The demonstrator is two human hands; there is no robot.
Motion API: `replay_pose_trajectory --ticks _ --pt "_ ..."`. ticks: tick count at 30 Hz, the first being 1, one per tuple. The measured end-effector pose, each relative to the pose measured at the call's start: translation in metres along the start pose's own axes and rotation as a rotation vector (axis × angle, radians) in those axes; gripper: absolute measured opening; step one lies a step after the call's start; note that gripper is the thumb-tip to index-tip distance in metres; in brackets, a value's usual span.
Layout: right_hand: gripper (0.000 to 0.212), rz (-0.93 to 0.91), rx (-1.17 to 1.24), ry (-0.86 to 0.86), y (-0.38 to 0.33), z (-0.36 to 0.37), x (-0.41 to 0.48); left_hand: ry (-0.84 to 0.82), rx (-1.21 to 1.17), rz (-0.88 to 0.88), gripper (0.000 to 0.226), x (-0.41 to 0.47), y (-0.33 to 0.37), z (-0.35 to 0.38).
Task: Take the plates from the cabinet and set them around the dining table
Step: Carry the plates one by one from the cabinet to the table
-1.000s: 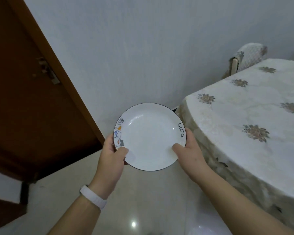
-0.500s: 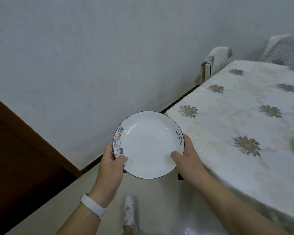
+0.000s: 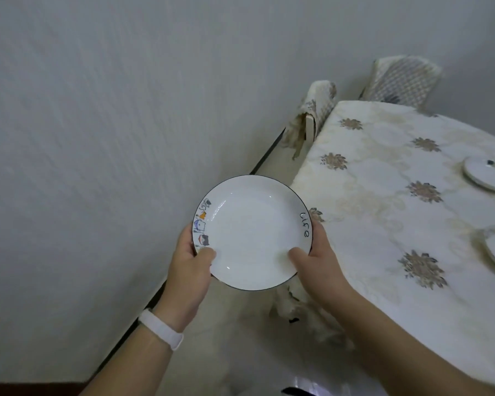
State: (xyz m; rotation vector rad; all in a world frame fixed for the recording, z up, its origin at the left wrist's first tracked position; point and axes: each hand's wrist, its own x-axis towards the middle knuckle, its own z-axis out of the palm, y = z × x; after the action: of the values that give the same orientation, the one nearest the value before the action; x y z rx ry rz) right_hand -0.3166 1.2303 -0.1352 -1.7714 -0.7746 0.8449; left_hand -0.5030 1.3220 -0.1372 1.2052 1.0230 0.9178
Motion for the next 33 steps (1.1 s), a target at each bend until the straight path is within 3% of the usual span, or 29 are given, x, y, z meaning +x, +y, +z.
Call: replay_pose_trajectory --ticks 8,21,33 --pt "0.070 0.083 -0.010 0.173 0.001 -0.005 0.068 -0.201 0.043 -0.063 0.060 0.101 -0.001 0.034" --pt "0.060 0.235 0.070 0.300 0.027 -0.060 0.211 -0.387 0.185 -0.120 0.061 0.255 -0.015 0.149" --pt "0.065 0.338 0.111 0.520 0.046 -0.113 0.267 -0.661 0.273 -0.157 0.062 0.335 -0.029 0.246"
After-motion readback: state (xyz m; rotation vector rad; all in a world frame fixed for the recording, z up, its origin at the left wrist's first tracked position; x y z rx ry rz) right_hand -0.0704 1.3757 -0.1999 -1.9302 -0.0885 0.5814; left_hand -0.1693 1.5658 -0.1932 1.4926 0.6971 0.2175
